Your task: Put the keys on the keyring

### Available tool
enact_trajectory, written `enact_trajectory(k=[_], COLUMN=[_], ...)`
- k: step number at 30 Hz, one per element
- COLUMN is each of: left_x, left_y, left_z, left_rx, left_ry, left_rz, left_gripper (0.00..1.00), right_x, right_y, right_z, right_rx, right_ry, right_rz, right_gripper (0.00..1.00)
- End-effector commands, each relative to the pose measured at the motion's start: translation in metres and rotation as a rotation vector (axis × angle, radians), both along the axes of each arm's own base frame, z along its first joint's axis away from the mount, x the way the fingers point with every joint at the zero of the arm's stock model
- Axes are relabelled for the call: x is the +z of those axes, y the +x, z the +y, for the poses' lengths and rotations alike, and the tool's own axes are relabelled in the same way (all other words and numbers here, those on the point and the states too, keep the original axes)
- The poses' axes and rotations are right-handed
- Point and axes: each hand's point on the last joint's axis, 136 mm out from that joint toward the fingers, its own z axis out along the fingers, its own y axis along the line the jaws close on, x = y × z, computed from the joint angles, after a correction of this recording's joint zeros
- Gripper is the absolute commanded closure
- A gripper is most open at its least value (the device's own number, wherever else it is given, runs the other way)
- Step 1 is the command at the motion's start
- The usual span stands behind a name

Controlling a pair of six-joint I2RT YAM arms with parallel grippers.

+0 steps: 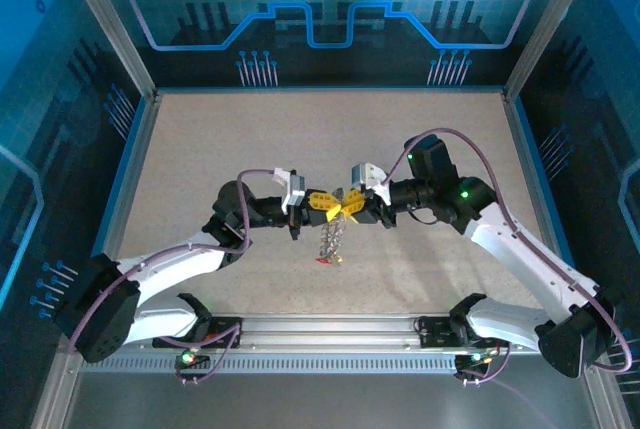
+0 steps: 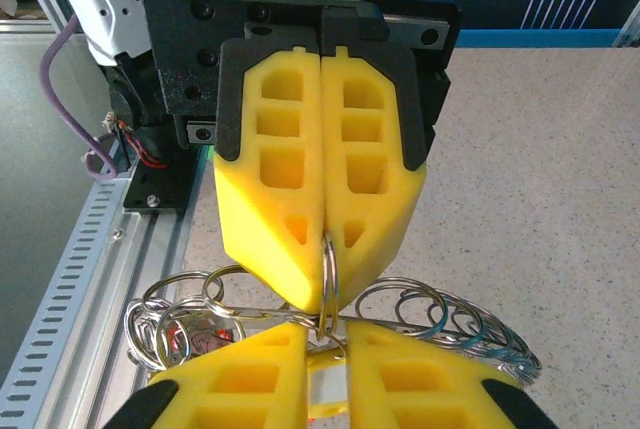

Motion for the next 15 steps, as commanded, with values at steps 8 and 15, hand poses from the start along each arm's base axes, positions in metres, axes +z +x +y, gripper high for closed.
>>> enact_trajectory(k=[8, 15], left_x=[0.001, -0.007], left_y=[0.005, 0.006], left_z=[-0.003, -0.002], left_rx=[0.046, 0.064], left_ry=[-0.01, 0.014], left_rz=[-0.024, -0.024], left_gripper=[1.0, 0.93], right_x=[0.013, 0.007], right_y=[0.002, 0.006], right_z=[0.015, 0.011], right_rx=[0.014, -0.006], right_ry=[0.119, 0.067], right_rz=[0.027, 0.014], right_gripper=[0.95, 1.0])
